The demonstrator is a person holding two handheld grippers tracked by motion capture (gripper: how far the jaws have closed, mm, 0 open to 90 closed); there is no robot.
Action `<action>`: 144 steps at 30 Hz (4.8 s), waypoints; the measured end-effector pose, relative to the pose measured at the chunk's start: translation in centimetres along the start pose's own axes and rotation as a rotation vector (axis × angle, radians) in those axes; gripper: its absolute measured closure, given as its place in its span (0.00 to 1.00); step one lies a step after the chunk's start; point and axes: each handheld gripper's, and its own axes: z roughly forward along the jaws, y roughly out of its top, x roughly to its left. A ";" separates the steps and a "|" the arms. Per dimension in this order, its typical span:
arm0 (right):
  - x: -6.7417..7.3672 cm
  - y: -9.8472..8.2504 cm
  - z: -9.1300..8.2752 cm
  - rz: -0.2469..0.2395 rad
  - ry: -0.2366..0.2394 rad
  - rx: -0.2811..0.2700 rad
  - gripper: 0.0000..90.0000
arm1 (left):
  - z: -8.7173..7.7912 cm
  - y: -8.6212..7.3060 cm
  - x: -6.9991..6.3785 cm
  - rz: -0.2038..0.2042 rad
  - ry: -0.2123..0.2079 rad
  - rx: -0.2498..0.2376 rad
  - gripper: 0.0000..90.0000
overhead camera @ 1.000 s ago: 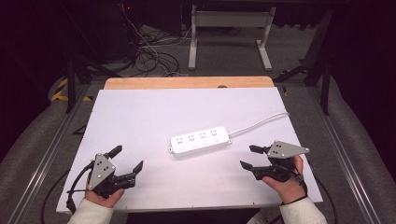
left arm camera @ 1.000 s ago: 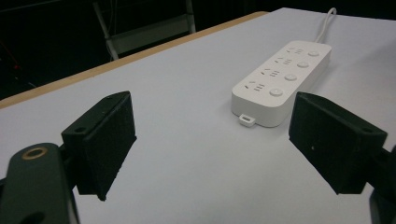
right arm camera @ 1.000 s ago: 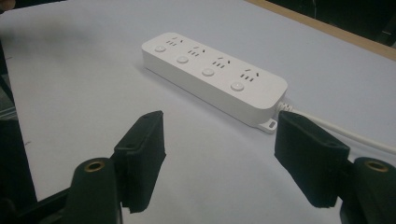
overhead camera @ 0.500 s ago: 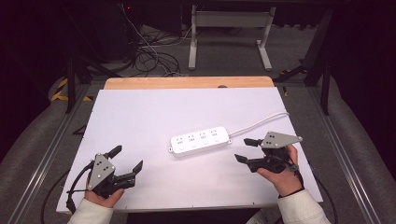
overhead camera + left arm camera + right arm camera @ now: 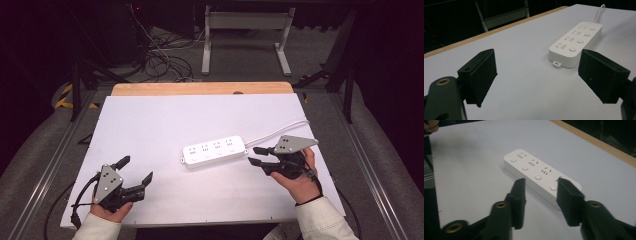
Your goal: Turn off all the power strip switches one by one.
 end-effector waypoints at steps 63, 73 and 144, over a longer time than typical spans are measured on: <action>-3.9 -0.3 11.5 0.069 -0.030 0.209 1.00 | 0.0 -0.1 0.1 -0.006 0.003 0.002 0.17; -3.8 -0.4 11.6 0.084 -0.037 0.206 1.00 | 0.1 -0.1 0.1 -0.004 0.006 0.003 0.17; -1.2 1.4 13.9 0.026 0.014 0.209 1.00 | 0.1 -0.1 0.1 -0.002 0.009 0.005 0.17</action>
